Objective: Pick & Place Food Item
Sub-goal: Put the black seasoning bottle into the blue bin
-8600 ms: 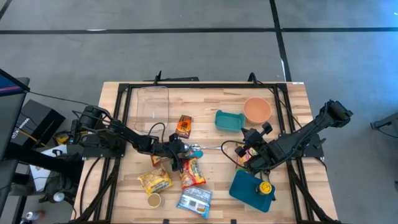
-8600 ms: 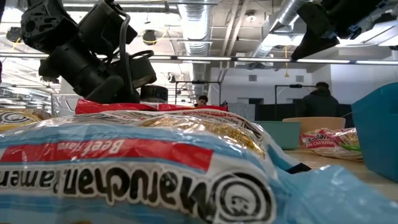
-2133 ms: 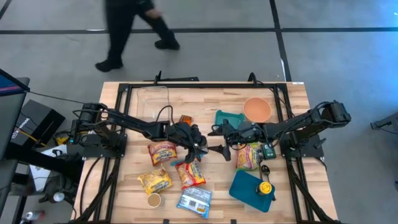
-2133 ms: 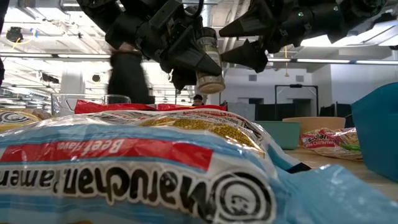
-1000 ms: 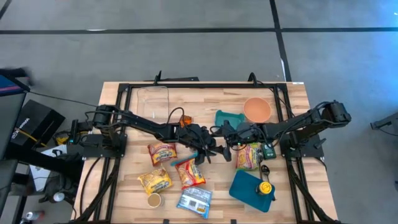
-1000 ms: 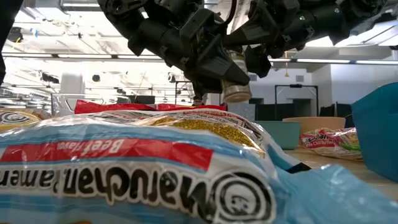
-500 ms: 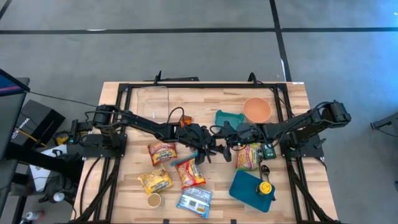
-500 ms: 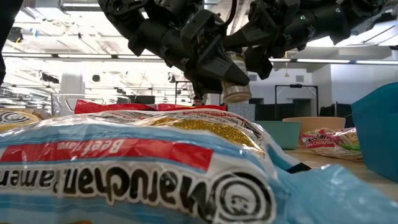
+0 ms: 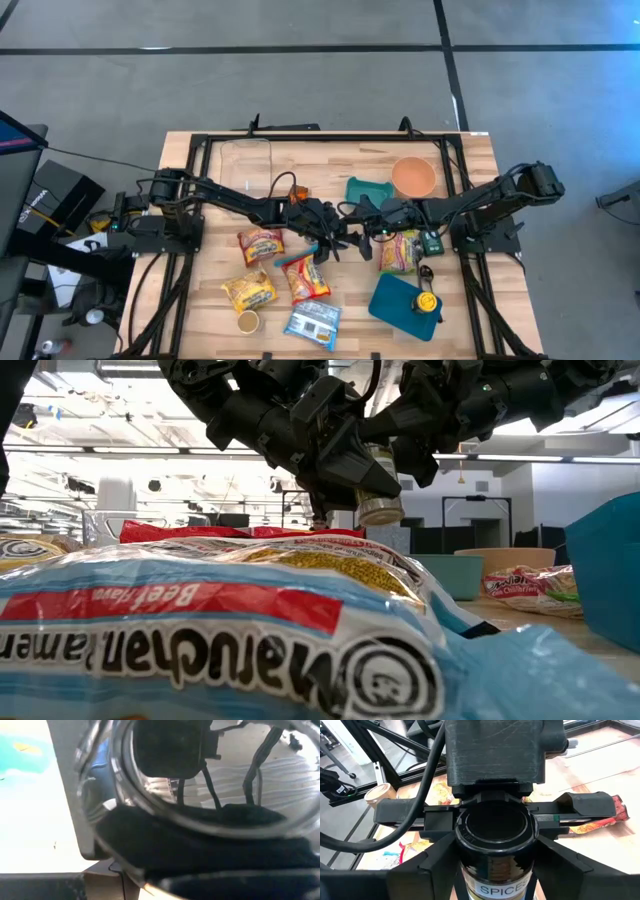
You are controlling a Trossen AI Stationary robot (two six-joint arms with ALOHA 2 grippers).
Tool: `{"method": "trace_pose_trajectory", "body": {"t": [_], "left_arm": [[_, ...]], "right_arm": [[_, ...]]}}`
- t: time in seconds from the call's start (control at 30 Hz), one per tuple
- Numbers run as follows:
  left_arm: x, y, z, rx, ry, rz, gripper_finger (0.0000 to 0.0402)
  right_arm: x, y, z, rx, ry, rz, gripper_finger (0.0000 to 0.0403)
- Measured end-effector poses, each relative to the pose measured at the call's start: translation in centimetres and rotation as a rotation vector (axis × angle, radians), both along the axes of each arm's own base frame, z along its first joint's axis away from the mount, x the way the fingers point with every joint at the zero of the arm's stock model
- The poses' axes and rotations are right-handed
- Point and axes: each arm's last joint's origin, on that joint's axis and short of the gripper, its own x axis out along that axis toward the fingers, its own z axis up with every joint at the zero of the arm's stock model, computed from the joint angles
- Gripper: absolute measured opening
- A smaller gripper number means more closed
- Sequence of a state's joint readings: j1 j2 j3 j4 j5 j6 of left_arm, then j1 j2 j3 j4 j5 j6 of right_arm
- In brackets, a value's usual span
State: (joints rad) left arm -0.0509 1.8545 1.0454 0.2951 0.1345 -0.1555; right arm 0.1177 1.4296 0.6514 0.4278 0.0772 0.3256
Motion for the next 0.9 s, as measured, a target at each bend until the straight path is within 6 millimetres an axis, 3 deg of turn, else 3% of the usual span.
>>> {"method": "trace_pose_trajectory", "body": {"t": [0.23, 0.9], "left_arm": [[-0.01, -0.02, 0.01, 0.000, 0.000, -0.001, 0.0177], [-0.01, -0.02, 0.01, 0.000, 0.000, -0.002, 0.0178]], "right_arm": [[0.00, 0.00, 0.00, -0.003, 0.000, 0.001, 0.0194], [0.00, 0.00, 0.01, -0.002, 0.000, 0.000, 0.0196]]}}
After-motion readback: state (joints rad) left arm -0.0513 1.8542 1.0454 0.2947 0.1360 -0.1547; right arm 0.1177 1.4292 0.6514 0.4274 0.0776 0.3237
